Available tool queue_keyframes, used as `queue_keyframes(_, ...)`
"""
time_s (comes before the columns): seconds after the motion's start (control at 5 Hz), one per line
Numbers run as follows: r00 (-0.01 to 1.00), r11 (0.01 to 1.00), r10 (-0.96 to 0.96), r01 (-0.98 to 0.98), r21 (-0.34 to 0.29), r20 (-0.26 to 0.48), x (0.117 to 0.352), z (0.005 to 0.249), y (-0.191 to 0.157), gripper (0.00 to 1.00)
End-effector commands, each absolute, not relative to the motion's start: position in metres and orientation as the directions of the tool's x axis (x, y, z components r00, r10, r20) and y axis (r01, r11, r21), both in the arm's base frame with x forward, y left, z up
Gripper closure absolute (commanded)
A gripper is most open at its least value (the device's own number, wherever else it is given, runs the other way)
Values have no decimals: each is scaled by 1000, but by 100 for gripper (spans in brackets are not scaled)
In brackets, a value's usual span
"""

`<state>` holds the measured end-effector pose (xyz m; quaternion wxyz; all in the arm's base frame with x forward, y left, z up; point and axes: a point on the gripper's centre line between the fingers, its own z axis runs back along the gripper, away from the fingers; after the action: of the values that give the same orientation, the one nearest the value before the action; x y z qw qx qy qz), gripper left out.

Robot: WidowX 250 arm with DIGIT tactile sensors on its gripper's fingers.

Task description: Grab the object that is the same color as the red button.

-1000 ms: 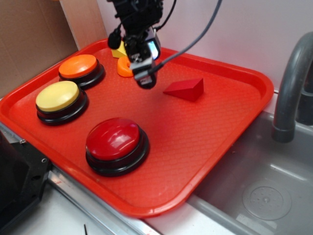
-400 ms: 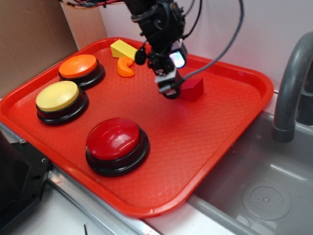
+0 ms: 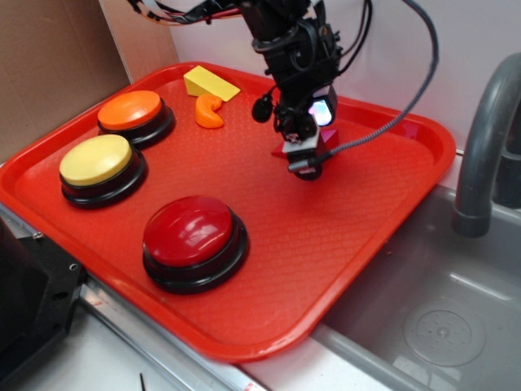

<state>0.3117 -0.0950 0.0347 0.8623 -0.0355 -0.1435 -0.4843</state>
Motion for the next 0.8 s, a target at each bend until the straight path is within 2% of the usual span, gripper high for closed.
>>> queue_keyframes(0.0, 480, 518, -834, 851, 88, 273, 320, 33, -102, 29)
queue_keyframes(0.2, 505, 538, -823, 840, 73, 259, 316, 33, -100, 100)
queue_keyframes(0.4, 531, 565, -808, 820, 85, 255, 304, 51, -98, 100)
queue_keyframes(0.6, 720, 752, -647, 657, 58, 251, 287, 84, -86, 100)
